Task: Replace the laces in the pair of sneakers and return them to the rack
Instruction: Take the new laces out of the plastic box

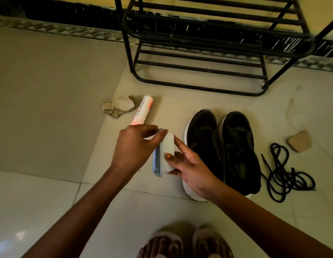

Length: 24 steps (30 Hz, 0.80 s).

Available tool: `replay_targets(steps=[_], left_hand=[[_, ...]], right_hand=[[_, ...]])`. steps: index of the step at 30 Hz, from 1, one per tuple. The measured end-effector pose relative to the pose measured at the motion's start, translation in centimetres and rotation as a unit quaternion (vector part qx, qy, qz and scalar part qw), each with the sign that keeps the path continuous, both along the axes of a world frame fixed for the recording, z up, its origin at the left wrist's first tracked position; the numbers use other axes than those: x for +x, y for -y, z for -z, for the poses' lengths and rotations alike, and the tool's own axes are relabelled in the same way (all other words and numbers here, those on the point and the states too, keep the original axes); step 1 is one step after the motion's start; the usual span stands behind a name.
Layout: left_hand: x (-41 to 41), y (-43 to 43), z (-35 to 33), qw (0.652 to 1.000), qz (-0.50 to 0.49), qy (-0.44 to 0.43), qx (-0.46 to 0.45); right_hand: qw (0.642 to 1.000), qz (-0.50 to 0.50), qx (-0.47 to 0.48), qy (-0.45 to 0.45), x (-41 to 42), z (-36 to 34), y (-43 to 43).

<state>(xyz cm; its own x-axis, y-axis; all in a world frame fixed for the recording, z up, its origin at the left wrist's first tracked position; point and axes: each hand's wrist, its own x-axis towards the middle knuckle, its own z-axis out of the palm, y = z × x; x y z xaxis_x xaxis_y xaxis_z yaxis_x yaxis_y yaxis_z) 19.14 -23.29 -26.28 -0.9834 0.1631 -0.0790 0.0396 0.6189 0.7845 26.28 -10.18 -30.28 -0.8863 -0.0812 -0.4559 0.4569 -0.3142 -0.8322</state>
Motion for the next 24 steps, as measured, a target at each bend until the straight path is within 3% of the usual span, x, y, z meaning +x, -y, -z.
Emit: replay_targets(steps=[8, 10, 12, 15, 17, 20, 24], left_hand=[[0.9, 0.1, 0.3, 0.996, 0.026, -0.019, -0.08], [0.6, 0.6, 0.5, 0.996, 0.036, -0.008, -0.083], [-0.5, 1.6, 0.7, 0.999, 0.005, 0.045, -0.003], [-2.2, 3.4, 1.1, 0.971, -0.077, 0.146, 0.174], [-2.4, 3.9, 1.5, 0.956, -0.105, 0.176, 0.211], [-2.0, 4.0, 2.5, 0.945, -0.107, 0.214, 0.223], [-1.9, 4.4, 4.0, 0.943, -0.119, 0.221, 0.221]], right_hand=[[0.999, -0.019, 0.022, 0.02, 0.6, 1.0, 0.2], [0.999, -0.003, -0.021, 0.031, 0.7, 1.2, 0.2], [0.991, 0.033, -0.115, 0.054, 0.7, 0.9, 0.0], [0.968, 0.066, -0.222, 0.095, 0.2, 0.6, -0.2], [0.959, 0.07, -0.248, 0.119, -0.2, 0.8, -0.4], [0.958, 0.062, -0.233, 0.154, -0.7, 0.8, -0.4], [0.97, 0.118, -0.142, 0.161, -0.8, 1.7, 0.2]])
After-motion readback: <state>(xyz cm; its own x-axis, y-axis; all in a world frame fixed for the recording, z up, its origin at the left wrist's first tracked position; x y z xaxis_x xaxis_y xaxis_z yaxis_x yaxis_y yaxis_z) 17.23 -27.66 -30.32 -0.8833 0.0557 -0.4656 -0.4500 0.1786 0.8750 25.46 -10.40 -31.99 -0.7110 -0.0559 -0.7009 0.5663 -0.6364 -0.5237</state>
